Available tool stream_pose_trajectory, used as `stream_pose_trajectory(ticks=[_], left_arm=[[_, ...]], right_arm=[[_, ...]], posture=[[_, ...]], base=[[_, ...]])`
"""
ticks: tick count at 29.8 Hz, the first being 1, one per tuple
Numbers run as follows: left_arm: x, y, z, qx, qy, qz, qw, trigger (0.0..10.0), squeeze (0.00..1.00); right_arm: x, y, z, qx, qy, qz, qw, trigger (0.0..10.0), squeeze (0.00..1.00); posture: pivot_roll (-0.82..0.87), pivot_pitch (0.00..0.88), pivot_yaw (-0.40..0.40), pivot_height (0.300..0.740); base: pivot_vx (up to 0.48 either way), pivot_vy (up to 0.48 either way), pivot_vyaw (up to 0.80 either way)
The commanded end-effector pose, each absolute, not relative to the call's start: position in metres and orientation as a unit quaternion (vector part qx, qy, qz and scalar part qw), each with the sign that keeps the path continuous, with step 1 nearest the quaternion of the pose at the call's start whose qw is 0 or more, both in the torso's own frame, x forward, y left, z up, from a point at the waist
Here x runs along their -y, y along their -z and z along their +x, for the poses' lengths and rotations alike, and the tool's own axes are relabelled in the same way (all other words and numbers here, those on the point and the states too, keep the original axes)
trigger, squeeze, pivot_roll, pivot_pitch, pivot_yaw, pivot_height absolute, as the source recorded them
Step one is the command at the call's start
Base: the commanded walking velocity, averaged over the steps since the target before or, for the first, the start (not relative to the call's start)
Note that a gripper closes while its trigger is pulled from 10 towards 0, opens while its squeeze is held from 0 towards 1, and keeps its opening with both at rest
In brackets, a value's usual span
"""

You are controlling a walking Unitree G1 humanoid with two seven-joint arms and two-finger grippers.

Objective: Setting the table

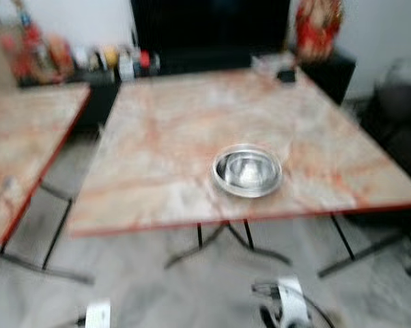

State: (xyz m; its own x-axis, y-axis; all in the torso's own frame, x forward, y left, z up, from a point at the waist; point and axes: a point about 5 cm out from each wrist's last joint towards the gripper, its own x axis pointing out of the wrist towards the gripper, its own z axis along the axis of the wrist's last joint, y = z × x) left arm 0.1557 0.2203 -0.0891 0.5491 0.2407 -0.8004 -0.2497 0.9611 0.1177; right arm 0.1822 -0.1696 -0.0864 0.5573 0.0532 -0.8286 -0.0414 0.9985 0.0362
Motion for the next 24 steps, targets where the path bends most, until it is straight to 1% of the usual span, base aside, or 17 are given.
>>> stream_pose_trajectory(ticks=[1, 18, 19, 22, 24], left_arm=[[-0.2304, 0.0867, 0.1556, -0.448, -0.161, -0.005, 0.88, 10.0, 0.0], [-0.2312, 0.0841, 0.1613, -0.439, -0.166, -0.006, 0.883, 10.0, 0.0], [-0.2313, 0.084, 0.1614, -0.439, -0.167, -0.006, 0.883, 10.0, 0.0], [-0.2317, 0.0844, 0.1603, -0.44, -0.168, -0.006, 0.882, 10.0, 0.0], [-0.2315, 0.0845, 0.1601, -0.44, -0.168, -0.006, 0.882, 10.0, 0.0]], right_arm=[[0.1605, 0.0829, 0.1904, -0.457, -0.034, 0.014, 0.889, 10.0, 0.0], [0.1584, 0.0826, 0.1911, -0.456, -0.033, 0.019, 0.889, 10.0, 0.0], [0.1585, 0.0823, 0.1915, -0.454, -0.037, 0.009, 0.89, 10.0, 0.0], [0.1595, 0.082, 0.192, -0.45, -0.033, 0.003, 0.892, 10.0, 0.0], [0.1604, 0.0819, 0.1921, -0.451, -0.028, 0.007, 0.892, 10.0, 0.0]], posture=[[0.03, 0.0, 0.005, 0.709], [0.03, 0.0, 0.007, 0.709], [0.03, 0.0, 0.005, 0.709], [0.03, 0.0, 0.005, 0.709], [0.03, 0.0, 0.005, 0.709]], base=[[0.0, 0.48, 0.0], [0.0, 0.48, 0.0], [0.0, 0.48, 0.0], [0.0, 0.48, 0.63], [0.0, 0.48, 0.0]])
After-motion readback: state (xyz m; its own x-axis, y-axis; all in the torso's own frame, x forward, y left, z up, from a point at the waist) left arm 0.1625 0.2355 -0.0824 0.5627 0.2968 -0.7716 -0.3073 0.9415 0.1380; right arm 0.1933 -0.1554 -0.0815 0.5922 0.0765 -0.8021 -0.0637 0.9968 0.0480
